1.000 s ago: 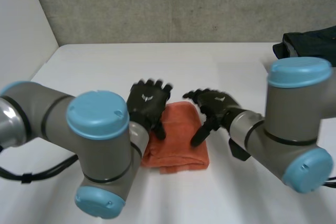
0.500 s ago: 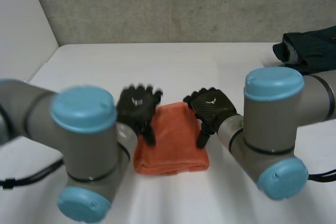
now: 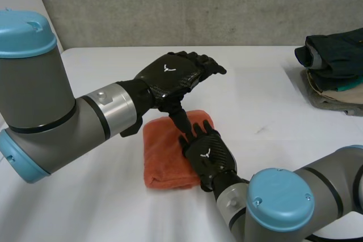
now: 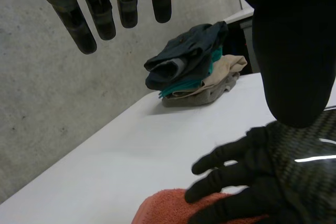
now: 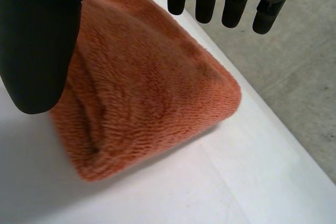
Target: Fold the laundry.
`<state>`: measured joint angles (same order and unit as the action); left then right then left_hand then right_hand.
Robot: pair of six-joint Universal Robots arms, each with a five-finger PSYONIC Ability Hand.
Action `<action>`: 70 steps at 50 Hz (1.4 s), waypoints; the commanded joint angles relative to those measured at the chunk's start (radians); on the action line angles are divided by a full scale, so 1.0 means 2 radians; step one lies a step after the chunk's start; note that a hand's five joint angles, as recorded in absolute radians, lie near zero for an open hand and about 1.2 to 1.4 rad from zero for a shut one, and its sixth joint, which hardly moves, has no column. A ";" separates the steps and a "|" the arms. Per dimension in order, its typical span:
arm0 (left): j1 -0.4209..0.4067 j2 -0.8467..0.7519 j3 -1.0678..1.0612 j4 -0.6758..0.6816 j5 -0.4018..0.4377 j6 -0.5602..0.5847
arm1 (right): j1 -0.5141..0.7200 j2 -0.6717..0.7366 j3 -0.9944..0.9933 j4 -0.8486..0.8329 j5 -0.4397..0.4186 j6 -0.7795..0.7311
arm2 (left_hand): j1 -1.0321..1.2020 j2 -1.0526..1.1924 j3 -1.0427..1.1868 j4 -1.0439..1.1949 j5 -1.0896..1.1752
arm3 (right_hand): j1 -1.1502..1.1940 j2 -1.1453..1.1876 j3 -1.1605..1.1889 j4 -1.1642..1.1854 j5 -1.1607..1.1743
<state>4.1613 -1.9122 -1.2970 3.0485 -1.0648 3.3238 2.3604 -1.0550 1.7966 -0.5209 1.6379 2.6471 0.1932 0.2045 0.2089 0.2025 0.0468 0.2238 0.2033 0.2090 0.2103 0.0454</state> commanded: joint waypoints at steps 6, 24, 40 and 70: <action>-0.002 -0.006 -0.001 0.003 -0.009 0.000 | -0.001 0.037 -0.023 -0.043 0.010 0.001 | -0.002 -0.007 -0.009 -0.006 -0.016 | 0.003 0.013 0.010 0.009 0.004; -0.001 -0.007 -0.008 0.003 -0.008 -0.001 | -0.004 -0.027 0.004 0.018 0.011 0.014 | 0.000 -0.006 -0.008 -0.005 -0.014 | -0.014 -0.003 -0.006 -0.007 -0.012; -0.001 -0.010 -0.016 0.003 -0.008 -0.001 | -0.003 0.034 -0.028 0.011 0.009 0.016 | 0.000 -0.006 -0.008 -0.005 -0.014 | 0.000 0.010 0.007 0.006 0.001; 0.006 -0.003 -0.013 0.004 -0.008 -0.002 | -0.030 0.044 -0.114 -0.069 0.002 0.020 | -0.003 -0.009 -0.011 -0.008 -0.017 | 0.586 0.596 0.594 0.593 0.588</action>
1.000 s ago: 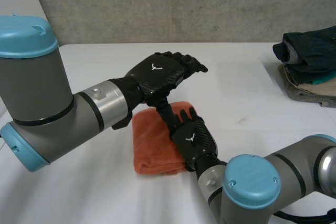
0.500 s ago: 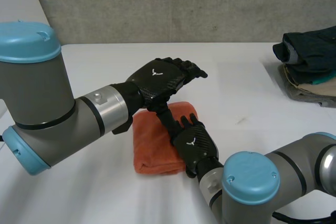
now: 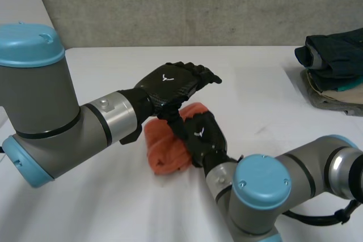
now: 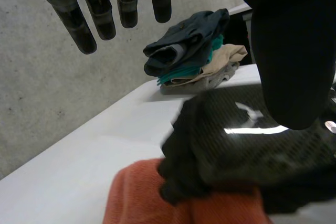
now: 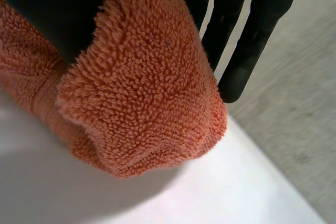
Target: Fold the laundry.
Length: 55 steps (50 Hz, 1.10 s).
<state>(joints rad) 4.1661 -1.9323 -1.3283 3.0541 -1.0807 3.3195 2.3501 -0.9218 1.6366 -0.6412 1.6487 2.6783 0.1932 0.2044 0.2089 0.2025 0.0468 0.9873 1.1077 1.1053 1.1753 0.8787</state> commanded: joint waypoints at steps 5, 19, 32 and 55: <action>0.012 0.017 0.007 0.001 -0.001 -0.001 | -0.040 -0.027 -0.079 0.003 -0.022 0.005 | -0.003 -0.009 -0.011 -0.008 -0.017 | 0.204 0.144 0.145 0.110 0.172; 0.025 0.066 0.009 0.043 -0.012 -0.025 | -0.185 -0.041 -0.274 0.005 -0.037 0.042 | -0.002 -0.007 -0.009 -0.006 -0.016 | 0.204 0.144 0.145 0.110 0.172; 0.022 0.065 0.001 0.048 -0.011 -0.033 | -0.410 -0.012 -0.331 -0.015 -0.183 0.198 | -0.002 -0.007 -0.009 -0.006 -0.016 | 0.204 0.144 0.145 0.110 0.172; 0.016 0.047 0.001 0.048 -0.010 -0.031 | -0.576 0.127 -0.288 -0.076 -0.424 0.265 | 0.000 -0.006 -0.008 -0.005 -0.014 | 0.204 0.144 0.145 0.110 0.172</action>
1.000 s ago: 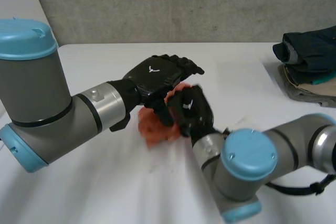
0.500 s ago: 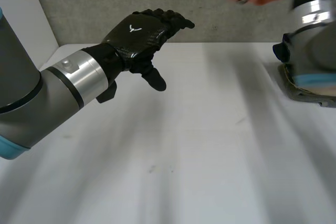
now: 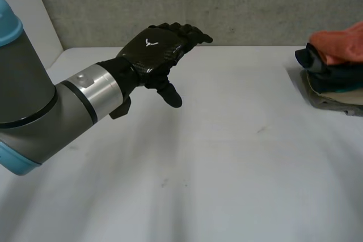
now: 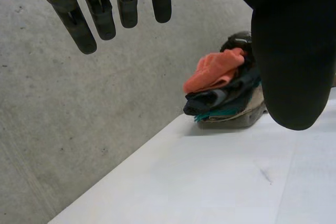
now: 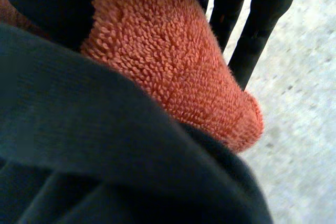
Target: Fold the laundry.
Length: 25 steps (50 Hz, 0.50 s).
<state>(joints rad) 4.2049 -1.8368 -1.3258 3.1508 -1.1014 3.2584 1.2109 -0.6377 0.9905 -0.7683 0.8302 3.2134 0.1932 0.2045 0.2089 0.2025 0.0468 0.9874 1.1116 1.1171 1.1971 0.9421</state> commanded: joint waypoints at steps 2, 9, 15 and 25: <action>-0.006 -0.002 0.001 0.000 0.000 0.000 | -0.007 -0.036 0.048 -0.013 -0.011 -0.004 | 0.000 -0.006 -0.008 -0.005 -0.014 | -0.020 -0.082 -0.085 -0.125 -0.085; -0.019 0.003 0.002 0.000 0.001 -0.001 | -0.009 -0.099 0.085 0.012 0.030 -0.004 | 0.000 -0.006 -0.008 -0.005 -0.014 | -0.383 -0.445 -0.448 -0.488 -0.448; -0.026 0.004 0.003 0.000 0.001 -0.001 | -0.032 -0.141 0.095 0.104 0.042 -0.014 | 0.000 -0.006 -0.008 -0.005 -0.014 | -0.406 -0.469 -0.471 -0.511 -0.471; -0.029 0.023 0.001 0.000 0.002 -0.003 | -0.088 -0.226 0.076 0.315 0.113 -0.188 | 0.000 -0.006 -0.008 -0.005 -0.014 | -0.406 -0.469 -0.471 -0.511 -0.471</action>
<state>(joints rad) 4.1488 -1.8163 -1.3226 3.1502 -1.0998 3.2558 1.0998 -0.9993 1.1815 -0.3666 0.9445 3.0502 0.1932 0.2045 0.2089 0.2025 0.0468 0.2264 0.2040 0.2094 0.2097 0.0469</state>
